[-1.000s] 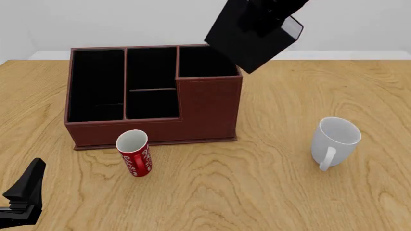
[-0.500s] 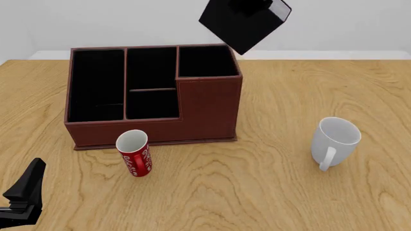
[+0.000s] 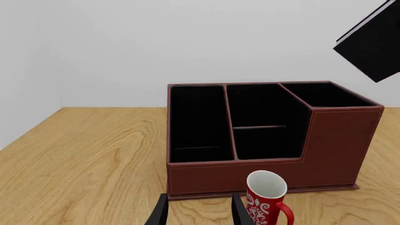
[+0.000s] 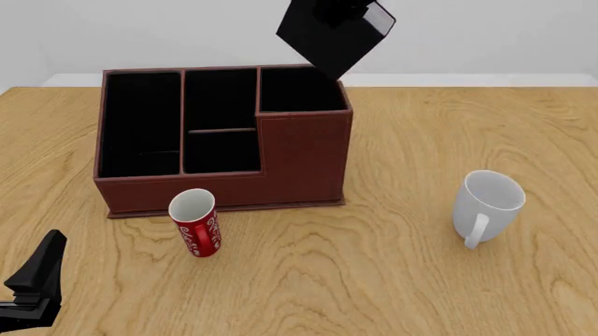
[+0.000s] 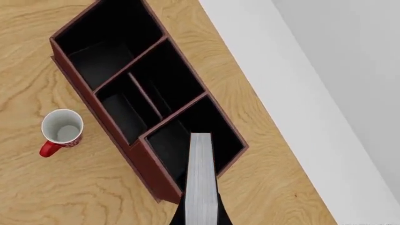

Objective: Pick up the book and place it in the right compartment of the caddy.

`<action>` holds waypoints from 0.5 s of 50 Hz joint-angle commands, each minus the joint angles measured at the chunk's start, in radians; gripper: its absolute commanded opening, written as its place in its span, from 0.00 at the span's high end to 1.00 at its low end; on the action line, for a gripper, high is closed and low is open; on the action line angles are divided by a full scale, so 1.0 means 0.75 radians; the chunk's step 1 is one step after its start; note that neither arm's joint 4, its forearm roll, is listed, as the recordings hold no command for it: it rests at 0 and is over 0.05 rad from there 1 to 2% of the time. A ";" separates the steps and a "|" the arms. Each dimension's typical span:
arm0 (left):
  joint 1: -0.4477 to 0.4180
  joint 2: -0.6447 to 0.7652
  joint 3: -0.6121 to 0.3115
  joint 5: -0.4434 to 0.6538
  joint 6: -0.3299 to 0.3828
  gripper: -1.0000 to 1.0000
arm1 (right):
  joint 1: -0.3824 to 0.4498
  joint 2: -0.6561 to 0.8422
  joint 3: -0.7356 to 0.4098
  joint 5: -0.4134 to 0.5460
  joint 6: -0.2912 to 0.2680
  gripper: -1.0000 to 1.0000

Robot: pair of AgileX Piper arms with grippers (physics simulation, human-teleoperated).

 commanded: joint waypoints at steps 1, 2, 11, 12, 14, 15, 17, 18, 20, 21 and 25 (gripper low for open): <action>0.000 0.000 0.000 0.000 0.000 0.00 | -0.010 0.060 -0.068 0.000 0.047 1.00; 0.000 0.000 0.000 0.000 0.000 0.00 | -0.009 0.064 -0.066 0.000 0.047 1.00; 0.000 0.000 0.000 0.000 0.000 0.00 | -0.007 0.099 -0.092 0.000 0.060 1.00; 0.000 0.000 0.000 0.000 0.000 0.00 | -0.008 0.102 -0.097 0.000 0.064 1.00; 0.000 0.000 0.000 0.000 0.000 0.00 | -0.010 0.112 -0.102 0.000 0.065 1.00; 0.000 0.000 0.000 0.000 0.000 0.00 | -0.011 0.116 -0.105 0.000 0.066 1.00; 0.000 0.000 0.000 0.000 0.000 0.00 | -0.012 0.128 -0.109 0.000 0.069 1.00; 0.000 0.000 0.000 0.000 0.000 0.00 | -0.012 0.132 -0.114 0.000 0.072 1.00; 0.000 0.000 0.000 0.000 0.000 0.00 | -0.001 0.133 -0.110 0.000 0.081 1.00; 0.000 0.000 0.000 0.000 0.000 0.00 | -0.011 0.143 -0.118 0.000 0.073 1.00; 0.000 0.000 0.000 0.000 0.000 0.00 | -0.007 0.160 -0.138 0.000 0.087 1.00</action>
